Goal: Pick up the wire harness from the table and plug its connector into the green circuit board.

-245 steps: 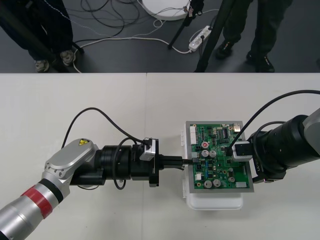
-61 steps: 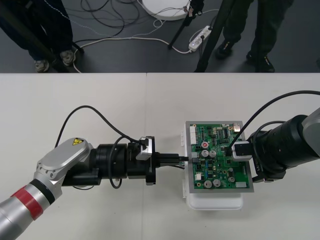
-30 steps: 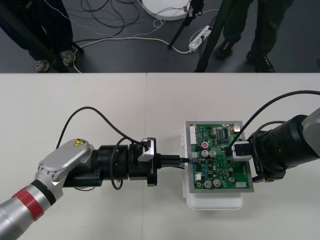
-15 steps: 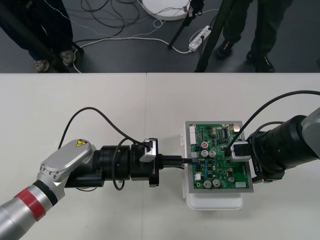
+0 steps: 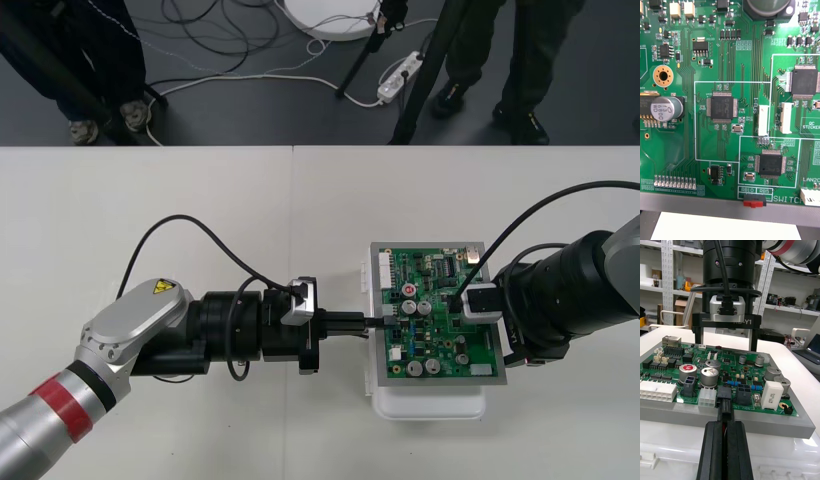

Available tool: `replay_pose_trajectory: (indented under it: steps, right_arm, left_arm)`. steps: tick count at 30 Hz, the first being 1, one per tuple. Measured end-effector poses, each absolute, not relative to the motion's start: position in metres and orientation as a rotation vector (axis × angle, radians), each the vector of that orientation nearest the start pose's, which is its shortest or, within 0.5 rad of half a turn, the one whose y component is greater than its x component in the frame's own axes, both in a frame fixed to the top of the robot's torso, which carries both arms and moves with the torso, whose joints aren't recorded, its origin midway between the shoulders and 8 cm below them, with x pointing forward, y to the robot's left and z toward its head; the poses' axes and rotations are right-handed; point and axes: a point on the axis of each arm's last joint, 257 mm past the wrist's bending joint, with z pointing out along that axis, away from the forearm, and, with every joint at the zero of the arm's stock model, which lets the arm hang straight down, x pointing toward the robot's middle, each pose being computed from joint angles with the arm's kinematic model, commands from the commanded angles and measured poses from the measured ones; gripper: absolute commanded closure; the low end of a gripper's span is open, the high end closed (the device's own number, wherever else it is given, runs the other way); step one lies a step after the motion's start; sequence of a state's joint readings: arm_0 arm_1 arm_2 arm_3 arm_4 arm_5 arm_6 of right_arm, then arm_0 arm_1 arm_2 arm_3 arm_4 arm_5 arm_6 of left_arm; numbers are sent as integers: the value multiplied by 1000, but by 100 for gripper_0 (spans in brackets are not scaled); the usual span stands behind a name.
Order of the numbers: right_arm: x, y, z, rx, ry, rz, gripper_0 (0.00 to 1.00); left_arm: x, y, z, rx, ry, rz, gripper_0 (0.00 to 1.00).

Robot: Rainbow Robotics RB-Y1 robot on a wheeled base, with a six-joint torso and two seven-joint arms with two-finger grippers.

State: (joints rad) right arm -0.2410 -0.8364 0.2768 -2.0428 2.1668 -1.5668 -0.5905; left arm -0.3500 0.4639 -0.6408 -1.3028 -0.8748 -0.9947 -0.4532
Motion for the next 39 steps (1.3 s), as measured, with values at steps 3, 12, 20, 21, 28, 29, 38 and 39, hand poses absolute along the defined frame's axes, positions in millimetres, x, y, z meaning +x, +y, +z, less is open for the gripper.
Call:
replay_pose_trajectory:
  steps: [3, 12, 20, 21, 28, 29, 38, 39]
  right_arm:
    - [360, -228, -281, -2050, 1938, -14, 0]
    - [360, -229, -281, -2051, 1939, -13, 0]
    - [359, -229, -281, -2051, 1942, -5, 0]
    - [359, -229, -281, -2051, 1942, -4, 0]
    - [359, -229, -280, -2048, 1945, 3, 0]
    - [359, -229, -280, -2048, 1946, 3, 0]
    - [359, -229, -281, -2047, 1946, 4, 0]
    - [359, -229, -281, -2047, 1946, 4, 0]
  left_arm:
    - [350, -48, -245, 1297, 1112, -999, 100]
    - [351, -48, -245, 1296, 1114, -997, 100]
    - [351, -48, -245, 1293, 1115, -999, 100]
    - [351, -48, -245, 1293, 1115, -1000, 100]
    - [350, -49, -244, 1287, 1115, -1007, 100]
    - [350, -49, -244, 1285, 1115, -1009, 100]
    - [351, -49, -241, 1270, 1115, -1018, 100]
    - [351, -49, -241, 1270, 1115, -1018, 100]
